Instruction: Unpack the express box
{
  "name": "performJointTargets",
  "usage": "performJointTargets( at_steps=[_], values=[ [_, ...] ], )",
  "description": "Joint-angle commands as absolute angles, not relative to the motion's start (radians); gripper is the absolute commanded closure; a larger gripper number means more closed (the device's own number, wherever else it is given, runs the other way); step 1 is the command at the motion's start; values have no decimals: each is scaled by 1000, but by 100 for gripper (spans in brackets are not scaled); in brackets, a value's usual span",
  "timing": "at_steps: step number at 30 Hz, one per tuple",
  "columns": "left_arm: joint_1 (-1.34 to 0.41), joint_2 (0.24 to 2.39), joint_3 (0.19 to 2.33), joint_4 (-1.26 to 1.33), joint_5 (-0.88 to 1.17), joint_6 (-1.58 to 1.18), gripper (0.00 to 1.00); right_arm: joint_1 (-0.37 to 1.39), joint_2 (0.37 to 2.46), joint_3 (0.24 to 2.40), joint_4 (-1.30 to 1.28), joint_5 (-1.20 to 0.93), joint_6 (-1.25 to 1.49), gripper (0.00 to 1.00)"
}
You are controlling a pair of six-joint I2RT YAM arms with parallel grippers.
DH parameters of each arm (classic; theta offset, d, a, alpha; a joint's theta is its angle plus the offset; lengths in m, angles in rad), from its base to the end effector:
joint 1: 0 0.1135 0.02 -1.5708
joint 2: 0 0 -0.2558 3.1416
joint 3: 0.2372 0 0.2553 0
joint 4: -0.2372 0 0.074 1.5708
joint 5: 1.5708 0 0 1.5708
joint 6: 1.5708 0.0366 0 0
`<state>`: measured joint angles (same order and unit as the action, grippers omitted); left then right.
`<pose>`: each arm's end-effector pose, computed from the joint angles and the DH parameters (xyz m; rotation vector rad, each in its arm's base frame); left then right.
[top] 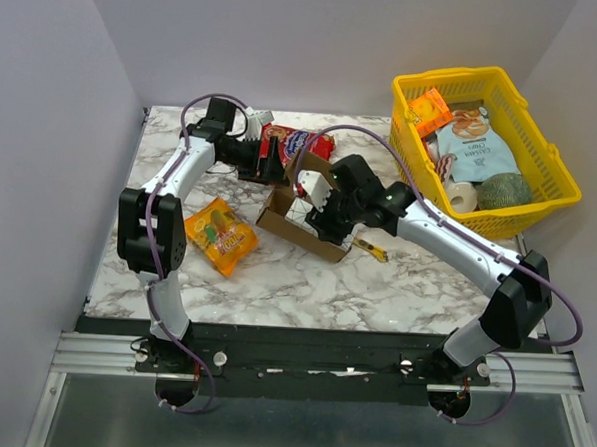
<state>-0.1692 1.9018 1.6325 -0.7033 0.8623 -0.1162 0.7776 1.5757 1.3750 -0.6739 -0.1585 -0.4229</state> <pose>0.4028 -0.0970 0.2664 0.4066 2.4063 -1.2062 0.2432 0.2476 0.2941 -1.4486 1.9908 0.3499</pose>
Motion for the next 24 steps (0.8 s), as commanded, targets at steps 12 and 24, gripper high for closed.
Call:
performJointTargets(
  at_steps=[12,24],
  values=[
    [-118,1888,1723,-795,623,25,1,769,1247,1145,-833,-376,-852,100],
    [-77,1819,1637,-784,661,20,1,700,1160,787,-913,-213,-980,78]
  ],
)
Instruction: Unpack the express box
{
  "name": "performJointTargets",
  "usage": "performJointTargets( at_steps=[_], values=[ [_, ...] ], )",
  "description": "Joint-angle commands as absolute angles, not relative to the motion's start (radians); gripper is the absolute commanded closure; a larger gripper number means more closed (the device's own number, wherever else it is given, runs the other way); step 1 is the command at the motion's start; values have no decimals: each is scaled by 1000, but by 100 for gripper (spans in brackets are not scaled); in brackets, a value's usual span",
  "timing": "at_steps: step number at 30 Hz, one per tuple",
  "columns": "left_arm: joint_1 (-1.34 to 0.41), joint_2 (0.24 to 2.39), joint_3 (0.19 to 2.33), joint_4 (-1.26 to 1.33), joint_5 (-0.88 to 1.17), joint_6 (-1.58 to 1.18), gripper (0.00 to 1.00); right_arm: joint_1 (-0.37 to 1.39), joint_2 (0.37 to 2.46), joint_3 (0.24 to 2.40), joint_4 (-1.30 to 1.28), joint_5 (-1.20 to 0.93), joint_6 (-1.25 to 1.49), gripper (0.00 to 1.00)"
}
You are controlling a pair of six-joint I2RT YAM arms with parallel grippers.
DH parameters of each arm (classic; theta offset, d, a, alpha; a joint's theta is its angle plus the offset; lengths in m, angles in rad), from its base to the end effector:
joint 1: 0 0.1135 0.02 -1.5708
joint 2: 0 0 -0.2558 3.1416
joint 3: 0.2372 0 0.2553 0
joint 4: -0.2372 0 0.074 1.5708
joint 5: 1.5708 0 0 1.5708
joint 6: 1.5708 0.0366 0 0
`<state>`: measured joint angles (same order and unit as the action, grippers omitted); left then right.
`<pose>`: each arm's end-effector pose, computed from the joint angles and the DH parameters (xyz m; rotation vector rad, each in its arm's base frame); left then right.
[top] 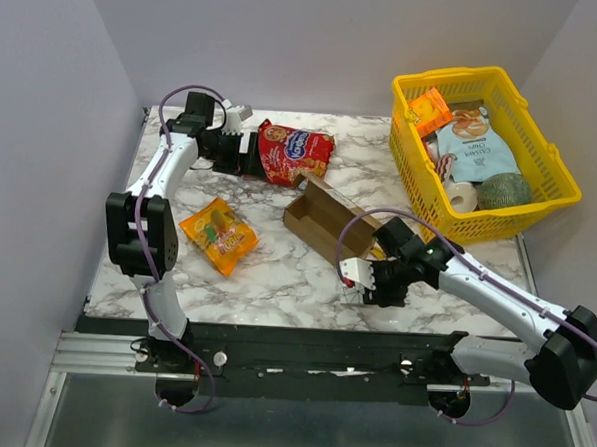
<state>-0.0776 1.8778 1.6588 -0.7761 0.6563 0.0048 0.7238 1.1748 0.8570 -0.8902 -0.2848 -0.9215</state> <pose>0.4057 -0.0539 0.2756 0.3494 2.4497 -0.8642 0.1539 0.1498 0.2269 -2.0529 1.8073 0.3406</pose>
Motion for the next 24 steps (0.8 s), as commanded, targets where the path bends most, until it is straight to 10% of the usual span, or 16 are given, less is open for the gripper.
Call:
performJointTargets(
  at_steps=[1,7,18,24],
  values=[
    [-75,1815,1635,-781,661,20,1,696,1158,770,-899,-187,-974,68],
    [-74,1799,1652,-790,658,29,1,695,1089,863,-874,-224,-873,1],
    [-63,1753,1782,-804,657,46,1,695,1112,1417,-840,-420,-611,0],
    [-61,1775,1971,-767,540,-49,1,664,1285,1576,-574,-17,-337,0]
  ],
)
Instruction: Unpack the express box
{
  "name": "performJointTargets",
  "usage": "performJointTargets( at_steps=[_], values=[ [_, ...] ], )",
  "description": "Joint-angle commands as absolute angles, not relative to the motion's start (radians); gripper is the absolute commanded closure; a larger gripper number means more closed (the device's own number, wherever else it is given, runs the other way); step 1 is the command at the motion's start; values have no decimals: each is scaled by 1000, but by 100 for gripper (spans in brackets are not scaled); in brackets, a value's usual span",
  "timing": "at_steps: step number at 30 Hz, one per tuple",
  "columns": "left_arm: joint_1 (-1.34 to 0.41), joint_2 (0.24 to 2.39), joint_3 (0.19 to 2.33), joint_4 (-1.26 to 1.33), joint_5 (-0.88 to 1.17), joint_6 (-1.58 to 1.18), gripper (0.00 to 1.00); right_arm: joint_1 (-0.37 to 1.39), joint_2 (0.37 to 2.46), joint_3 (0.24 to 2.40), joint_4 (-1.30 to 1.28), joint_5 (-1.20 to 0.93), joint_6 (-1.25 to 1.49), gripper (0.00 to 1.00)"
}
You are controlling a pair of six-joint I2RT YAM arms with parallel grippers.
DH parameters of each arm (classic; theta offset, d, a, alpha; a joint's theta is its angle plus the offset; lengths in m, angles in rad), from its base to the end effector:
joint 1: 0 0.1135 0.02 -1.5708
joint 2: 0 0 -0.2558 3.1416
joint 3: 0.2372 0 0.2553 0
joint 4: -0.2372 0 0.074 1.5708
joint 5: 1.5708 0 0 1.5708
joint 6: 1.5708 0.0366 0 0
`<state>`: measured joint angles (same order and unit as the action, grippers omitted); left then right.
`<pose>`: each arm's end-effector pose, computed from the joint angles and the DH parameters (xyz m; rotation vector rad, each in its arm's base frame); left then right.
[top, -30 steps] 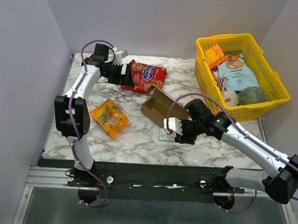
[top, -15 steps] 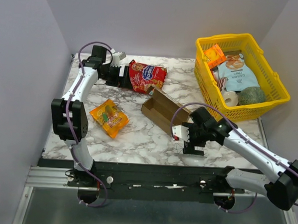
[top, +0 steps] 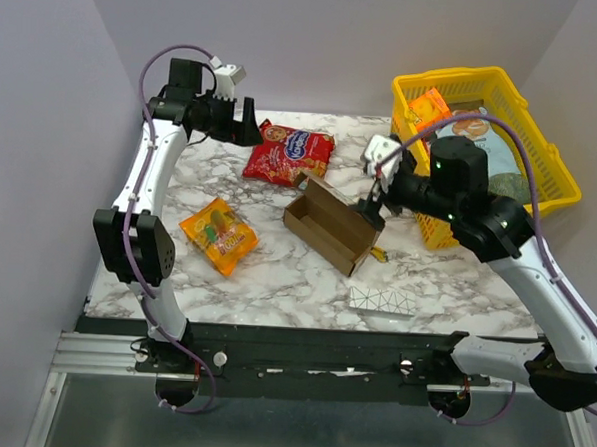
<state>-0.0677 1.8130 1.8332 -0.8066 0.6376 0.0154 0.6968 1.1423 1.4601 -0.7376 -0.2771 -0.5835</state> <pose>0.3989 -0.0489 0.3536 0.4035 2.2524 -0.7726 0.1703 0.1556 0.4362 -1.3278 1.4826 0.3488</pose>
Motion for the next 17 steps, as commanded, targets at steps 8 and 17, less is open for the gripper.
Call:
performJointTargets(
  at_steps=[8,17],
  values=[
    [-51,1701,2024,-830,90,-21,1,657,1542,1873,-614,278,-78,0],
    [-51,1723,1942,-698,121,-89,1,598,1588,1896,-689,213,-17,0]
  ],
)
